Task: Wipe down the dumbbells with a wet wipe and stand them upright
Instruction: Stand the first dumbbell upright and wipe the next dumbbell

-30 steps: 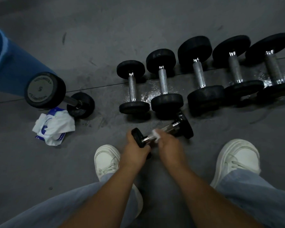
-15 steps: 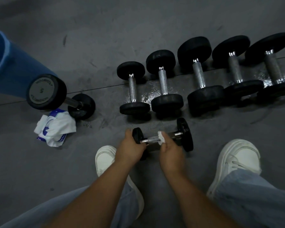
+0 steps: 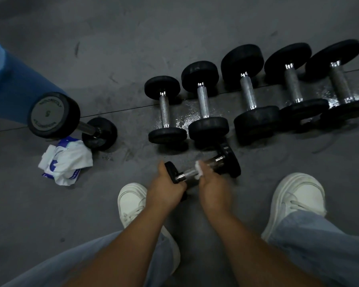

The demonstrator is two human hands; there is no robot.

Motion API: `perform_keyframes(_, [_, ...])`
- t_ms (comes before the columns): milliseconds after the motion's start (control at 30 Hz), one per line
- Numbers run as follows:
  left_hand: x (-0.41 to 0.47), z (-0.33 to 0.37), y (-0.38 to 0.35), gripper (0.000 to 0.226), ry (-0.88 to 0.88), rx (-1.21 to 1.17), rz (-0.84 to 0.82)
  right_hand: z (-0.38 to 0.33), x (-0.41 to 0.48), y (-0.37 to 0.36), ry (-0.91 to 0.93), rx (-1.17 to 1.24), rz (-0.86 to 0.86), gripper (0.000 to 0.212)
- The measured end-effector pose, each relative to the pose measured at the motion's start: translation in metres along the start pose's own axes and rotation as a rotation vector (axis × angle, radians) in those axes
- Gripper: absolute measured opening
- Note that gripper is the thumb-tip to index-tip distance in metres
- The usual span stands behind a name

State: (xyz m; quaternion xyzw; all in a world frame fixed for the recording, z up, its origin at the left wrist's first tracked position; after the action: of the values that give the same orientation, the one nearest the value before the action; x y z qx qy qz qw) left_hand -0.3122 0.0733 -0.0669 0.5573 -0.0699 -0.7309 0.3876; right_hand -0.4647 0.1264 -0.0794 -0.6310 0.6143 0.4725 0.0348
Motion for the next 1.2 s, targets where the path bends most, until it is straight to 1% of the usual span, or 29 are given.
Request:
perform_keyframes(33, [-0.004,-0.002,0.000,0.081,0.000,-0.017,0.043,-0.011,0.000,-0.013,0.063,-0.005,-0.076,0.040])
perform_keyframes(67, [-0.007,-0.003,-0.002,0.085,-0.008,-0.047,0.073,-0.014,0.001,-0.018,0.083,0.011,-0.107,0.037])
perform_keyframes(100, [-0.009,-0.005,-0.006,0.087,-0.021,-0.078,0.081,-0.012,0.004,-0.014,0.063,0.062,-0.093,0.035])
perform_keyframes(167, [-0.010,-0.009,-0.016,0.095,-0.029,-0.123,0.043,0.000,0.007,0.006,0.017,0.107,0.044,0.037])
perform_keyframes(233, [-0.008,-0.012,-0.019,0.101,-0.021,-0.140,0.024,0.008,0.004,0.019,-0.012,0.066,0.140,0.038])
perform_keyframes(300, [-0.005,-0.011,-0.019,0.102,-0.012,-0.147,0.010,0.010,0.002,0.023,-0.038,0.086,0.200,0.030])
perform_keyframes(367, [-0.003,-0.008,-0.017,0.099,-0.028,-0.136,-0.008,0.008,0.006,0.023,-0.028,0.061,0.198,0.023])
perform_keyframes(433, [-0.001,-0.006,-0.014,0.095,-0.042,-0.128,-0.025,0.003,0.012,0.019,0.018,0.024,0.165,0.021])
perform_keyframes(533, [0.001,-0.007,-0.011,0.093,-0.047,-0.129,-0.018,-0.003,0.012,0.016,0.134,0.108,0.183,0.022])
perform_keyframes(633, [-0.001,-0.005,-0.011,0.091,-0.051,-0.120,-0.015,-0.001,0.013,0.008,0.214,0.166,0.158,0.026])
perform_keyframes(700, [-0.001,-0.004,-0.010,0.091,-0.059,-0.121,-0.019,0.008,0.019,0.014,0.182,0.133,0.192,0.027])
perform_keyframes(767, [0.000,-0.004,-0.010,0.090,-0.060,-0.127,-0.020,0.018,0.025,0.022,0.096,0.115,0.226,0.031])
perform_keyframes(800, [0.000,-0.004,-0.010,0.090,-0.055,-0.128,-0.018,0.018,0.026,0.022,0.057,0.107,0.235,0.033])
perform_keyframes(833, [0.000,-0.005,-0.011,0.090,-0.050,-0.125,-0.017,0.012,0.027,0.018,0.056,0.078,0.222,0.034])
perform_keyframes(933, [0.001,-0.004,-0.007,0.085,-0.038,-0.102,-0.010,-0.016,0.026,-0.013,0.195,-0.028,0.025,0.041])
perform_keyframes(967, [0.003,-0.003,-0.005,0.082,-0.040,-0.099,-0.010,-0.014,0.029,-0.013,0.193,-0.023,0.009,0.042])
perform_keyframes(1000, [0.005,-0.001,-0.003,0.077,-0.042,-0.094,-0.011,-0.005,0.032,-0.003,0.153,0.021,0.054,0.041])
perform_keyframes(1067, [0.008,0.000,0.000,0.066,-0.026,-0.076,-0.022,0.018,0.031,0.017,0.043,0.089,0.208,0.043])
perform_keyframes(1100, [0.008,0.000,0.000,0.062,-0.012,-0.069,-0.036,0.018,0.028,0.016,0.022,0.045,0.188,0.045])
perform_keyframes(1133, [0.008,-0.001,-0.001,0.060,0.000,-0.066,-0.054,0.009,0.025,0.003,0.049,-0.025,0.073,0.045])
perform_keyframes(1167, [0.007,0.000,-0.002,0.059,0.006,-0.066,-0.071,-0.002,0.021,-0.018,0.107,-0.051,-0.081,0.044])
perform_keyframes(1200, [0.006,0.000,-0.003,0.061,0.007,-0.069,-0.081,-0.010,0.016,-0.035,0.156,-0.042,-0.200,0.042])
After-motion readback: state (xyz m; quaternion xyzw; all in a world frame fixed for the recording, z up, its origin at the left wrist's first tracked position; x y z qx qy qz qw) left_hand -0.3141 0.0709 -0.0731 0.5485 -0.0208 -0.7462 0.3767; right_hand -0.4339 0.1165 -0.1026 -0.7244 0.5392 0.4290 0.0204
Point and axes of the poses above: each hand's wrist, its own x-axis towards the middle knuckle, its own y-axis out of the back of the hand, z = x × y, the point moved 9 cm from there along x, towards the middle knuckle, and after that the axes turned 11 degrees about -z, right-handed, at the moved point
